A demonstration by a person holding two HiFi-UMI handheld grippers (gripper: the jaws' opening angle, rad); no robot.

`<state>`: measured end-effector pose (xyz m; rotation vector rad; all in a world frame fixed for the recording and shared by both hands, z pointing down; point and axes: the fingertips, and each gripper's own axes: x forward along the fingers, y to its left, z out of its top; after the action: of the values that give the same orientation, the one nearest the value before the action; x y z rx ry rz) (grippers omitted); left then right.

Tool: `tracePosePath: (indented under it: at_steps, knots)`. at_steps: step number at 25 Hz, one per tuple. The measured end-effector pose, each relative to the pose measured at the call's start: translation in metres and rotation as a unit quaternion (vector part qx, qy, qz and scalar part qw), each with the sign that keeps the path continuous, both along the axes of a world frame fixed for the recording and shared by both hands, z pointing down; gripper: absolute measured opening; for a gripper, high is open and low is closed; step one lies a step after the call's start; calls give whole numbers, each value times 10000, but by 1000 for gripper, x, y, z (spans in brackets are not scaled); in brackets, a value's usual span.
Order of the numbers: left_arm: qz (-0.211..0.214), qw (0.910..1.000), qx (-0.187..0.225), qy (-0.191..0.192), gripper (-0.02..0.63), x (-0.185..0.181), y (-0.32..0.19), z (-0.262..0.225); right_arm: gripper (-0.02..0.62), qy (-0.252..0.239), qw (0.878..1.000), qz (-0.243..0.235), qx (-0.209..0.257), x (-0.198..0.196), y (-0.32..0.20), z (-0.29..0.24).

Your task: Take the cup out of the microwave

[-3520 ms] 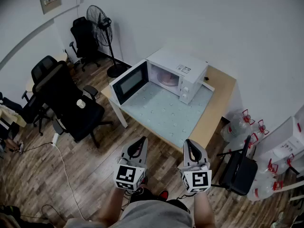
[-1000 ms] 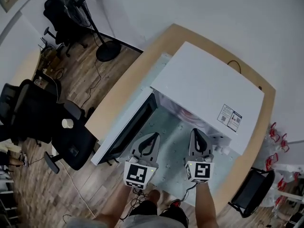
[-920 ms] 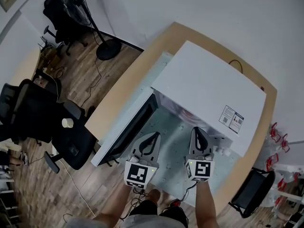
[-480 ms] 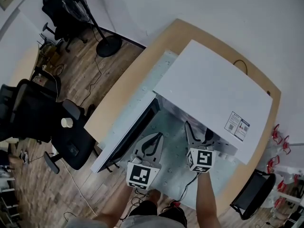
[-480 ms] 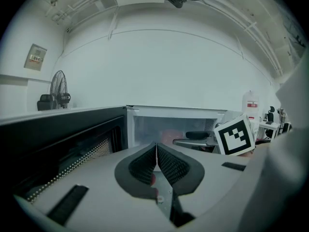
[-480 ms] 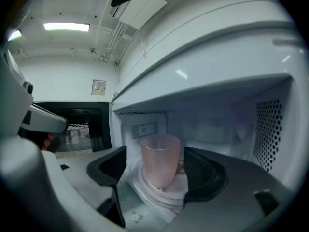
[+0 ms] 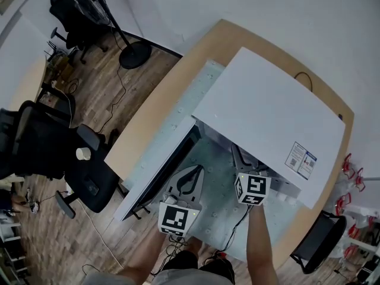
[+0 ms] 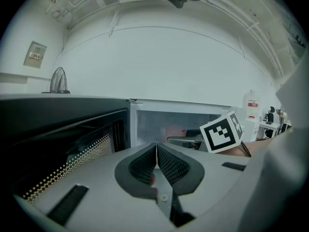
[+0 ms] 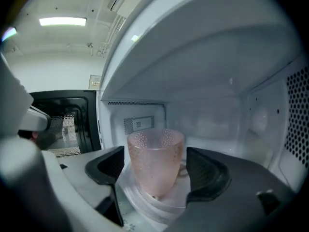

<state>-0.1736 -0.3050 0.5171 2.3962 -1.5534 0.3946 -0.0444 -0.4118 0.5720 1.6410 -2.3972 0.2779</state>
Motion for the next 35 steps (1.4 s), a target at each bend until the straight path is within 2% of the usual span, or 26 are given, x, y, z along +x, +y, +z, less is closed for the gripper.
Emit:
tracePosePath:
  at_steps: [14, 35]
  knots:
    - [-54, 9999, 76, -73, 26, -2, -1, -1, 354, -117, 9999, 12, 119, 3, 2, -8]
    - [-151, 9992, 342, -167, 27, 7, 56, -37, 353, -265, 9974, -423, 513, 0, 81, -64]
